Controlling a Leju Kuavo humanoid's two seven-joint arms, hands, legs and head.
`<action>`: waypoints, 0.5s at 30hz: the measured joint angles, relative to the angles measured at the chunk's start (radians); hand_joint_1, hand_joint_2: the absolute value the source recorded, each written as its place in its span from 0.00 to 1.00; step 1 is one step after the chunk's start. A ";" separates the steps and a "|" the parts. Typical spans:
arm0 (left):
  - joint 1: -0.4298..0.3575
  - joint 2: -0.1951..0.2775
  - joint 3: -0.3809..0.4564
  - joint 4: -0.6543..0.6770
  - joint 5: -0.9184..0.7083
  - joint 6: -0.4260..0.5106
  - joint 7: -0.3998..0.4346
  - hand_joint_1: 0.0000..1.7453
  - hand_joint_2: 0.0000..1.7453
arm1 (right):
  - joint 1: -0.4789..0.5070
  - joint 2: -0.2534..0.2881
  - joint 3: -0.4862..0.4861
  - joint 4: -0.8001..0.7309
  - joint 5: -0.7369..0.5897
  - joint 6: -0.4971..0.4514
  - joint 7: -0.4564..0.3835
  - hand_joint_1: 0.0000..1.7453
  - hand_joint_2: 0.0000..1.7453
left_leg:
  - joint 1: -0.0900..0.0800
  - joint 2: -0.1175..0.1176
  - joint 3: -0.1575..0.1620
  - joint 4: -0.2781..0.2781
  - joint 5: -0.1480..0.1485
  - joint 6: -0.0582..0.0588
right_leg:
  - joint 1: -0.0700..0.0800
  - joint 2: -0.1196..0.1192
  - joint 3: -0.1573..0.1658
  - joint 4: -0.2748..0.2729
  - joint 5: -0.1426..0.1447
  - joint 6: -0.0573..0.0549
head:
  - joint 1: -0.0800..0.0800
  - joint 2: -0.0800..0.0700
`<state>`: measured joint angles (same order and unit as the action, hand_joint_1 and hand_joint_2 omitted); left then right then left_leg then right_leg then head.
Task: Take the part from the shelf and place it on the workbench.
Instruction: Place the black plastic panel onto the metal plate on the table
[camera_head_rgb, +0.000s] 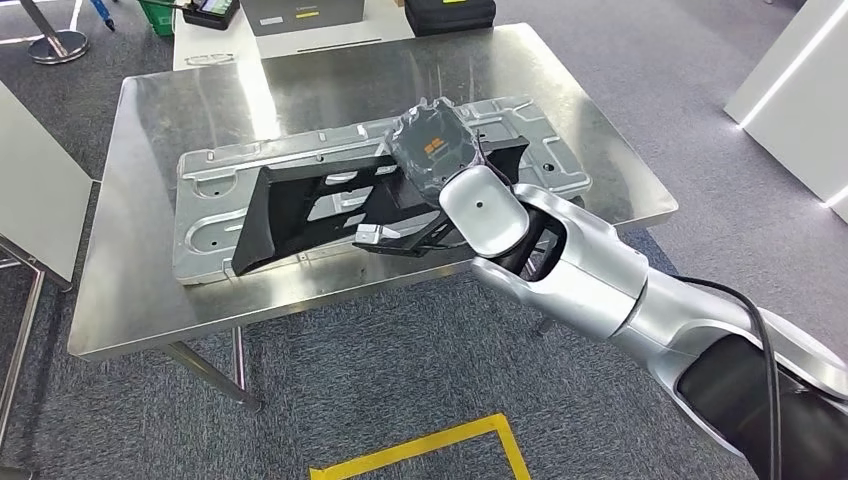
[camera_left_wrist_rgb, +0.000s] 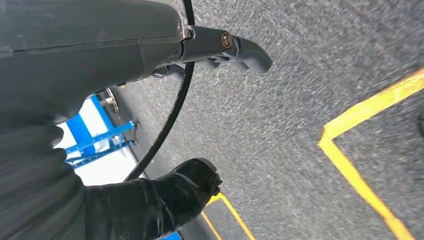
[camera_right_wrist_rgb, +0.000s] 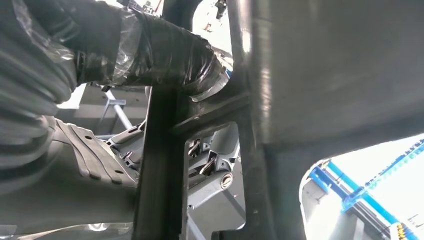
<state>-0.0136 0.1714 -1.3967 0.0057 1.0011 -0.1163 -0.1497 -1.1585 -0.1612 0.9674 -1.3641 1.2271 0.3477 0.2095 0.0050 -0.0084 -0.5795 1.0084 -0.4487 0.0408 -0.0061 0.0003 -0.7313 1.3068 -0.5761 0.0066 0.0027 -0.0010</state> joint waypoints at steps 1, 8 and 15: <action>-0.001 0.001 0.001 0.000 0.002 0.001 0.015 0.00 1.00 | 0.001 -0.002 0.000 0.001 -0.010 -0.004 -0.006 1.00 1.00 | -0.002 -0.001 0.011 0.001 -0.008 0.000 | 0.002 0.000 0.003 -0.039 0.036 -0.005 | 0.000 0.000; -0.013 0.037 0.017 -0.053 0.019 0.026 0.144 0.00 1.00 | -0.005 -0.102 -0.026 -0.036 -0.125 -0.031 -0.079 1.00 1.00 | -0.005 -0.004 0.047 0.003 -0.038 -0.022 | 0.018 -0.005 0.094 -0.293 0.172 -0.044 | 0.001 0.000; -0.017 0.071 0.023 -0.080 0.026 0.024 0.127 0.00 1.00 | -0.080 -0.253 -0.055 -0.071 -0.235 0.043 -0.128 1.00 1.00 | 0.014 0.002 -0.119 0.265 -0.123 -0.052 | -0.001 -0.005 0.154 -0.310 0.140 -0.046 | 0.001 0.000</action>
<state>-0.0305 0.2420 -1.3742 -0.0747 1.0275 -0.0919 -0.0232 -1.2384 -0.4145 0.9129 -1.4349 0.9922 0.3912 0.0811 0.0191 -0.0066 -0.6990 1.2731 -0.5719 -0.0115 -0.0066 -0.0050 -0.5777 0.9965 -0.4358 -0.0393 0.0034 -0.0008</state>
